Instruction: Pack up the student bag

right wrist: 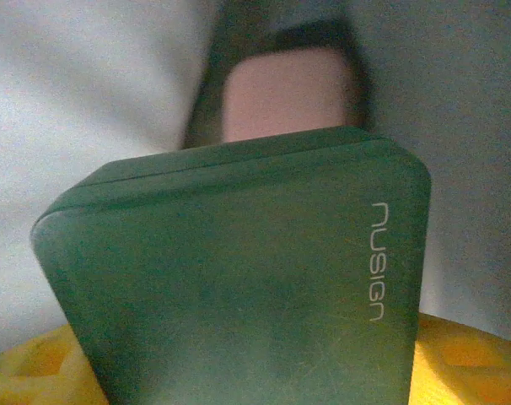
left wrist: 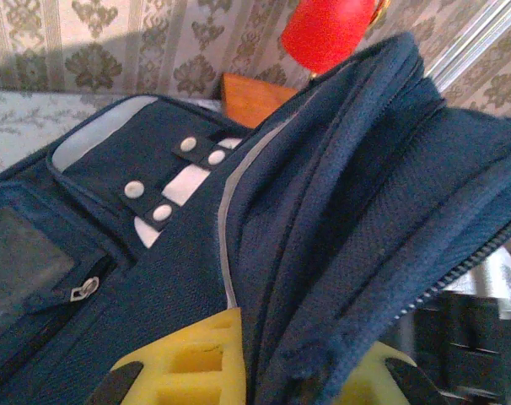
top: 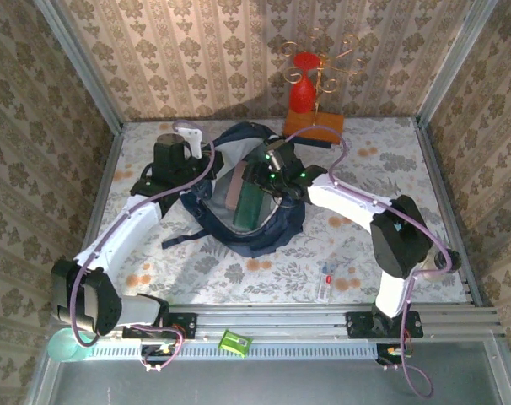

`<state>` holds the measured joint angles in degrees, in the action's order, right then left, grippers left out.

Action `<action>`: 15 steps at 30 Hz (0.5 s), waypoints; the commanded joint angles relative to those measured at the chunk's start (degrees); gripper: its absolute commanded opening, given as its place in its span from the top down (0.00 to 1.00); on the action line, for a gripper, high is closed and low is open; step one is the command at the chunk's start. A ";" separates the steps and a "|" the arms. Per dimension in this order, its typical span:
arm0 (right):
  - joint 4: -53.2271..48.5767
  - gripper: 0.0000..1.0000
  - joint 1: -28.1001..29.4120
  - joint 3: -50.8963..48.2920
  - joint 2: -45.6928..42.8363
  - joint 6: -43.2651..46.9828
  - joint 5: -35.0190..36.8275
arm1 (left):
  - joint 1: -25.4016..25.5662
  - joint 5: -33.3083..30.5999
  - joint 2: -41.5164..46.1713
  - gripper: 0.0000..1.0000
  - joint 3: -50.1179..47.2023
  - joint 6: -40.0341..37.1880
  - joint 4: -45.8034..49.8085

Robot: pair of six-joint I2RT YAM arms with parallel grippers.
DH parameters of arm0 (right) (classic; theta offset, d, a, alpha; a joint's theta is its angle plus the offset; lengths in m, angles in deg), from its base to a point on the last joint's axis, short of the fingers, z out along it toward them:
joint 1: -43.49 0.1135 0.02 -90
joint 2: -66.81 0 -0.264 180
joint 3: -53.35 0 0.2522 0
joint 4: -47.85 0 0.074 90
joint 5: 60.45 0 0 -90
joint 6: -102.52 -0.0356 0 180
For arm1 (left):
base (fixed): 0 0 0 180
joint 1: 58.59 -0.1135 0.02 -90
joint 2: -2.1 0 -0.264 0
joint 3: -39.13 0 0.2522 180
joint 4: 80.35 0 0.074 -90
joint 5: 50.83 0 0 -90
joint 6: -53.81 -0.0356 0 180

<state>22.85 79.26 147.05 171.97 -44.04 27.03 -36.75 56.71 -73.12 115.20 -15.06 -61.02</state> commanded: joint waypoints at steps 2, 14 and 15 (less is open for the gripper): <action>2.89 0.49 -0.61 6.47 2.74 -2.74 15.92 | 0.61 1.22 4.28 1.00 4.90 -0.30 -8.65; -9.48 0.04 -1.22 9.79 -1.05 16.58 -0.11 | 0.59 -1.54 3.57 1.00 0.55 2.29 -10.57; -9.49 0.03 -1.30 7.49 -3.37 17.71 -1.63 | 0.65 -1.63 3.44 1.00 0.46 2.34 -10.60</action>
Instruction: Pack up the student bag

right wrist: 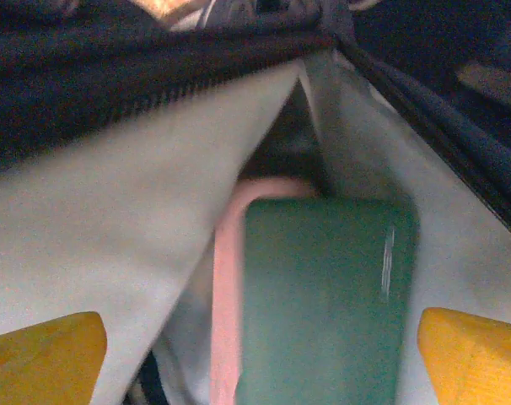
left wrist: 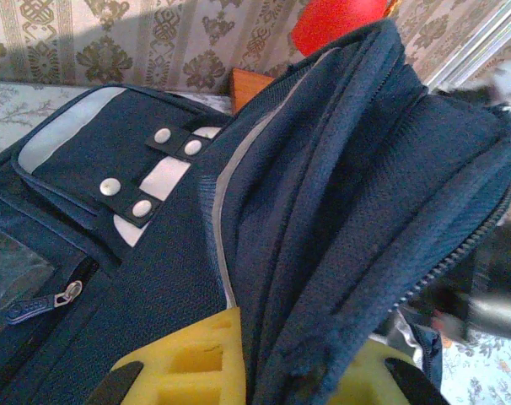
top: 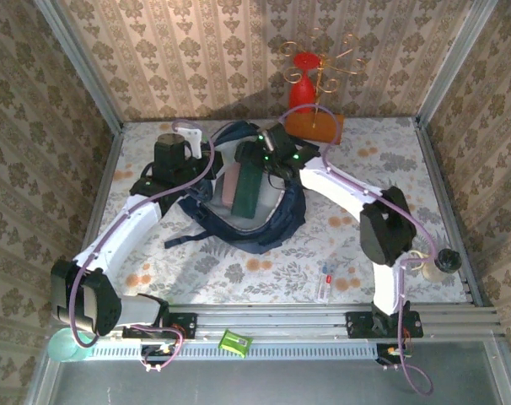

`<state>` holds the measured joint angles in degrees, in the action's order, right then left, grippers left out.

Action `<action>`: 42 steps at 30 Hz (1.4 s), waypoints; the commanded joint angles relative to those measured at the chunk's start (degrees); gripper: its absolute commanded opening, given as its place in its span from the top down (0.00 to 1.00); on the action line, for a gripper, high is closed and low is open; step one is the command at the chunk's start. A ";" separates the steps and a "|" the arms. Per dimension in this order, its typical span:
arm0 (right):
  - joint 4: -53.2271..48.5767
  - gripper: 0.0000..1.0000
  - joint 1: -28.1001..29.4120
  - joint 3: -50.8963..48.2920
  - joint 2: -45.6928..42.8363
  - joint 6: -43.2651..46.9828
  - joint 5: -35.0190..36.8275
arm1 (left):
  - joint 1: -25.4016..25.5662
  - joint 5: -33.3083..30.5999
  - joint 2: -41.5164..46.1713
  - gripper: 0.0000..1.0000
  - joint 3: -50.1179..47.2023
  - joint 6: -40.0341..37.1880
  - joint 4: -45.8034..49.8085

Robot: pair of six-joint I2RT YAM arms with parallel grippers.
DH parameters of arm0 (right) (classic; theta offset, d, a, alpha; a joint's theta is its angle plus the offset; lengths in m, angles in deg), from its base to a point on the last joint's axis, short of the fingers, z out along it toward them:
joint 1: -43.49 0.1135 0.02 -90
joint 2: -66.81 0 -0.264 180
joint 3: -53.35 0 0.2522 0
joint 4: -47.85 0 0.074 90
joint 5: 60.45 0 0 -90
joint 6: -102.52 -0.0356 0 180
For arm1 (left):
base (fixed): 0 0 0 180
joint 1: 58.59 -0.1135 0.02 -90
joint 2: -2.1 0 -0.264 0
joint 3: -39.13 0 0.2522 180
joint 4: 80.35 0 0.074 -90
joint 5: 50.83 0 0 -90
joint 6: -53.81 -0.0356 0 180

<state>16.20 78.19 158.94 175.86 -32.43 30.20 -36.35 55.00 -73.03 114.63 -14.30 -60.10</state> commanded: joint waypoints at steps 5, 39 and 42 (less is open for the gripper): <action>-2.72 0.04 -0.42 -18.72 -21.72 8.97 -7.57 | 0.65 -0.56 3.15 1.00 0.25 2.26 -11.49; -11.16 0.34 -18.60 -12.07 -8.40 21.81 -4.07 | 19.57 -18.53 2.41 0.27 -7.02 1.38 -6.56; -8.44 0.28 -17.83 -21.58 -17.95 20.44 0.52 | 17.91 -20.86 9.14 0.17 -13.44 1.25 -3.95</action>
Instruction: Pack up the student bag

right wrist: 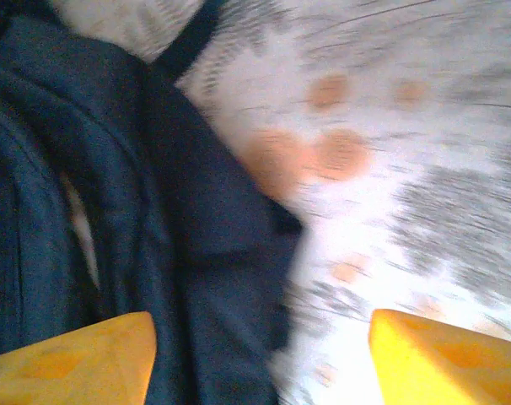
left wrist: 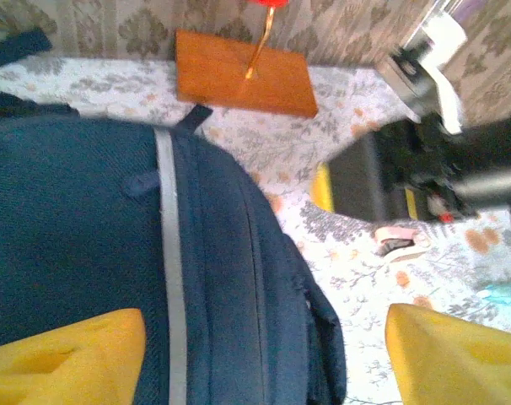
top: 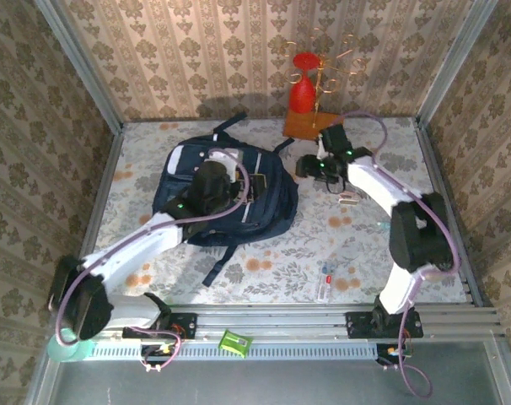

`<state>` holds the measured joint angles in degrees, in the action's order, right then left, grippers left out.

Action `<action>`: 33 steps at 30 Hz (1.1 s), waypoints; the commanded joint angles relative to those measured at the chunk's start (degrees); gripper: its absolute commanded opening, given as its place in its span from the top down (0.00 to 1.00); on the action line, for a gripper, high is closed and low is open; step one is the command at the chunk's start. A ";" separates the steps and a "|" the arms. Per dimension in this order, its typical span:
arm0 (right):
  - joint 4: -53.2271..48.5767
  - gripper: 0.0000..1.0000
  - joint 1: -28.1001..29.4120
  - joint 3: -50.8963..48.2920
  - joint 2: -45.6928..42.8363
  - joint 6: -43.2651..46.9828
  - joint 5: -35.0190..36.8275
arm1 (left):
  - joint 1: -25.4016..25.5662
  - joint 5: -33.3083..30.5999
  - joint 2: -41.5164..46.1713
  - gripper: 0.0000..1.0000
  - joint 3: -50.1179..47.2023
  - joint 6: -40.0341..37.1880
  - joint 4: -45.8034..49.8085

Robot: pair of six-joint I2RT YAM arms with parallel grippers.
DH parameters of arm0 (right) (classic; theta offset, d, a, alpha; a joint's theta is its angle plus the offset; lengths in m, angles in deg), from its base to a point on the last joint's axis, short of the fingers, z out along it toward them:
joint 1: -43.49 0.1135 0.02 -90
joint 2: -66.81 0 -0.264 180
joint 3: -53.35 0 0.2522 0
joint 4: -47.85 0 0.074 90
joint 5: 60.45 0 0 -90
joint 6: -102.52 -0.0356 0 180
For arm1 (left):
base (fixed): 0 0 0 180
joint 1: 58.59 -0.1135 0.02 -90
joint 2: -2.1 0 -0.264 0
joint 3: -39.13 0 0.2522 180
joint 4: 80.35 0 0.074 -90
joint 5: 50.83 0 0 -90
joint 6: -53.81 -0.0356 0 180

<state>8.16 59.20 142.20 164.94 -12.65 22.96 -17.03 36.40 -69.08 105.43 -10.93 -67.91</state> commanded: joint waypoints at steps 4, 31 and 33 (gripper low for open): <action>6.45 0.26 8.36 -15.57 -17.82 0.05 9.71 | -7.88 -3.18 13.90 0.16 -14.30 2.52 9.23; 22.74 0.25 27.60 -17.05 -2.88 -5.19 3.84 | -29.11 13.14 -1.98 0.18 -27.33 14.00 -3.90; 20.84 0.24 27.53 -16.48 -3.60 -3.82 4.31 | -28.37 12.85 -1.34 0.17 -28.27 14.19 -3.22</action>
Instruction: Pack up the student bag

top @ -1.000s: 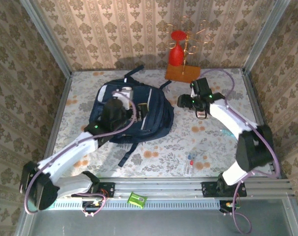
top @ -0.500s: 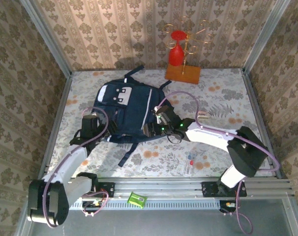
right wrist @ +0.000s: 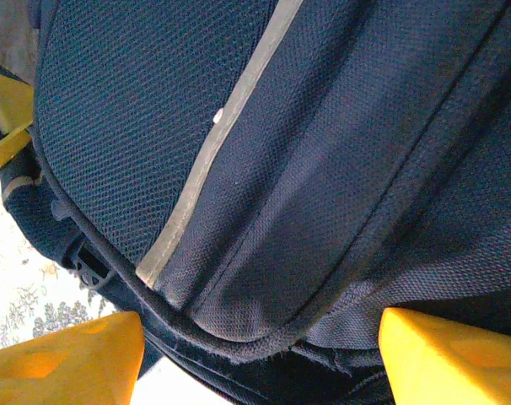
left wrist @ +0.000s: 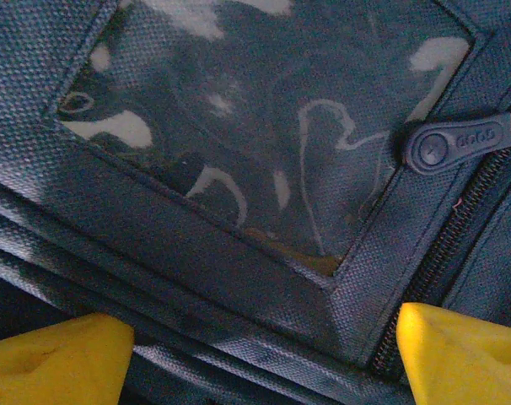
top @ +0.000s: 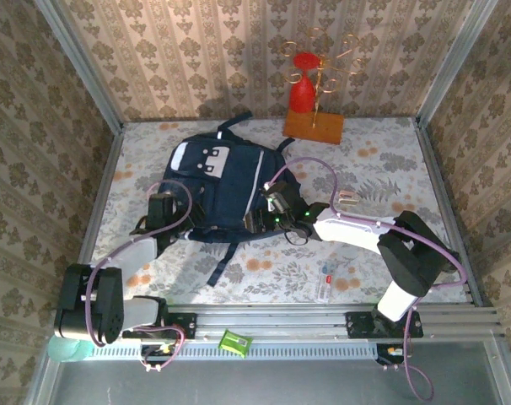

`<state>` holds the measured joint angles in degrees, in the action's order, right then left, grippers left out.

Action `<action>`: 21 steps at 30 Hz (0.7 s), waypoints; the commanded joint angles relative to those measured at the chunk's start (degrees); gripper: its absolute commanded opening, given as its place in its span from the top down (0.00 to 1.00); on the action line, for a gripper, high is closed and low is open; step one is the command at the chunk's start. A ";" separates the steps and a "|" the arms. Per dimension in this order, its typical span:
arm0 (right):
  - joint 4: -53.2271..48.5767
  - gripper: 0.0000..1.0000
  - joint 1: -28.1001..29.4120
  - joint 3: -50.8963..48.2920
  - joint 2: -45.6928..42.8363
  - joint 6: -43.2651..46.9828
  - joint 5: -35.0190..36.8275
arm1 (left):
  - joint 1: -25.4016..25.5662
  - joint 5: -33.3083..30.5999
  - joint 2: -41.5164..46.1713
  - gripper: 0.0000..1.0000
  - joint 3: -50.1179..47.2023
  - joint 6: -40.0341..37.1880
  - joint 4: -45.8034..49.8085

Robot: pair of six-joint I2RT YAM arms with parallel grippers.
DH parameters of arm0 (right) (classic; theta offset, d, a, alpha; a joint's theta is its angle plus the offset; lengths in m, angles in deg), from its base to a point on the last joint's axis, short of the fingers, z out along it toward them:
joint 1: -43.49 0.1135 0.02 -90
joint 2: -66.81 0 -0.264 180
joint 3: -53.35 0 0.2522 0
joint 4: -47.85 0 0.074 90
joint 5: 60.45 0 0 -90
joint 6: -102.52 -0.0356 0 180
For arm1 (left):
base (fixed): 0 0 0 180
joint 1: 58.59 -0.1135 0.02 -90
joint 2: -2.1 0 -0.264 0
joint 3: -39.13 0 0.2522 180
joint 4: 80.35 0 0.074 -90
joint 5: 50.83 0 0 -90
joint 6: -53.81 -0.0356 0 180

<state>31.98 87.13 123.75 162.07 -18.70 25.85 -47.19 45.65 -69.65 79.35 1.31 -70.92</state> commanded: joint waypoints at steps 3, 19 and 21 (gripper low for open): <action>-4.21 0.24 -0.63 1.72 -1.52 2.92 2.74 | 1.83 2.90 1.72 0.14 -4.71 3.35 -0.94; -4.42 0.24 -0.74 1.98 -0.30 2.48 2.43 | 2.13 1.64 -4.39 0.26 -3.07 4.90 -6.32; -4.68 0.25 -0.67 1.64 -0.99 2.91 2.22 | 2.41 2.81 -6.30 0.39 -2.55 5.70 -8.96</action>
<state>29.54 86.80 124.65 161.96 -16.93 26.59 -45.53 45.08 -72.27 76.47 4.85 -77.15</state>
